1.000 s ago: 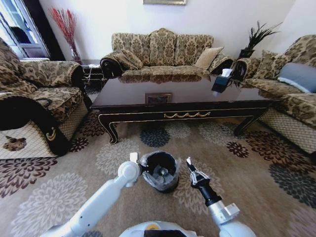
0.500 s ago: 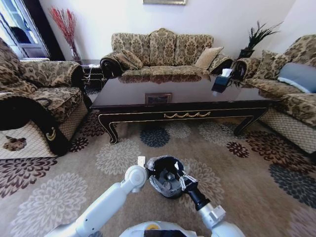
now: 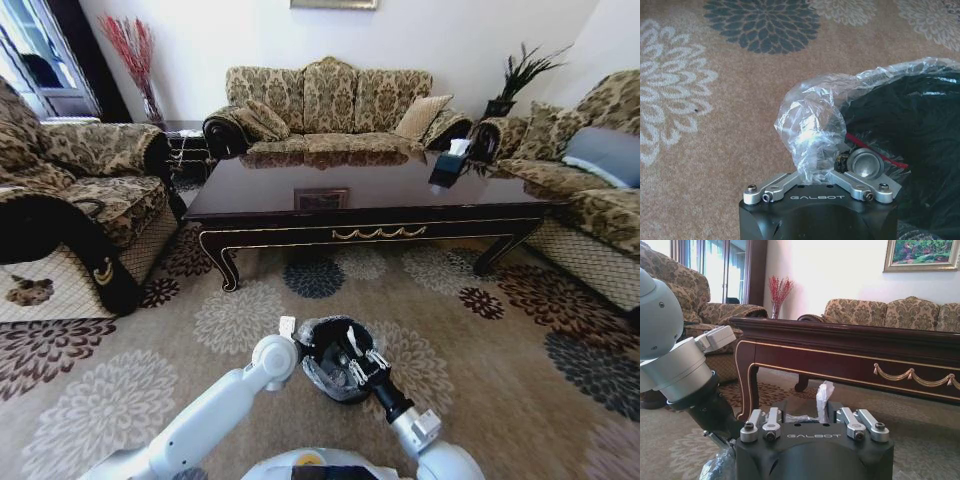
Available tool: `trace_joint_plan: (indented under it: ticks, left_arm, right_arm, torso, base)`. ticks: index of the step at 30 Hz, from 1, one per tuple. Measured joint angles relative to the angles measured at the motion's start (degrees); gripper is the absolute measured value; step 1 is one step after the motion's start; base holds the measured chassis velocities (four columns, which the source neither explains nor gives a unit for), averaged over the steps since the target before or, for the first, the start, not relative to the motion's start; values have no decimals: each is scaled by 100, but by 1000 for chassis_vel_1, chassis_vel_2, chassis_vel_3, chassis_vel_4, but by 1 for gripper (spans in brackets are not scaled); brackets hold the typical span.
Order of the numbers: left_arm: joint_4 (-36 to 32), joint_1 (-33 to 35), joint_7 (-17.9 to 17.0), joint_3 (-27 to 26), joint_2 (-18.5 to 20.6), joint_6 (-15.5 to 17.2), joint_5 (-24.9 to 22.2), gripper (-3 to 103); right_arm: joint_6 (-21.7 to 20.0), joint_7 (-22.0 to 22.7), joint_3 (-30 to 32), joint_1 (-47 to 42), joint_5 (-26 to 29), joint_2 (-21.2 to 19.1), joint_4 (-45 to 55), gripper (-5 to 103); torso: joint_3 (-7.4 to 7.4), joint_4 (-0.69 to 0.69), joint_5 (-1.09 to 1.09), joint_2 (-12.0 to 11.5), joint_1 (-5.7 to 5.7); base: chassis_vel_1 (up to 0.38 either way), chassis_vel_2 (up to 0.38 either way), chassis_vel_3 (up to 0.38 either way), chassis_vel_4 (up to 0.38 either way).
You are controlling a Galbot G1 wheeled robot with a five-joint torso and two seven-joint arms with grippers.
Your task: Move to the front of the table and pick up the trash from the floor, then place it into the trash bin.
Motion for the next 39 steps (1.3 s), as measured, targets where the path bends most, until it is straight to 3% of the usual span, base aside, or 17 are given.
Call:
trace_joint_plan:
  ticks: [2, 6, 8, 11, 15, 30, 39]
  left_arm:
    - [21, 4, 2, 0, -16, 0, 16, 0]
    - [30, -24, 10, 1, -39, 0, 13, 0]
    - [30, -26, 10, 0, -37, 0, 11, 0]
    - [3, -26, 11, -14, -22, 0, 0, 0]
    - [-29, -9, 14, -53, -12, 0, -30, 0]
    - [-64, -5, 18, -382, 72, 0, -228, 0]
    - [88, 83, 60, -838, 205, 0, -236, 0]
  right_arm:
    - [1, 0, -5, 0, 0, 22, -15, 53]
    - [15, 0, -5, -19, -1, 40, -33, 75]
    - [20, 0, -3, -27, -3, 45, -37, 75]
    - [32, -2, -17, -62, -10, 76, -73, 91]
    - [66, -12, -67, -77, -42, 94, -166, 99]
    - [316, -240, -102, -228, -159, -17, -330, 100]
    - [374, -226, 98, -198, -122, -46, -305, 100]
  torso:
    - [0, 0, 0, 0, 0]
    - [0, 0, 0, 0, 0]
    - [0, 0, 0, 0, 0]
    - [0, 0, 0, 0, 0]
    - [0, 0, 0, 0, 0]
    - [0, 0, 0, 0, 0]
    - [0, 1, 0, 0, 0]
  base:
    - [0, 0, 0, 0]
    - [0, 0, 0, 0]
    - [0, 0, 0, 0]
    - [0, 0, 0, 0]
    - [0, 0, 0, 0]
    - [0, 0, 0, 0]
    - [0, 0, 0, 0]
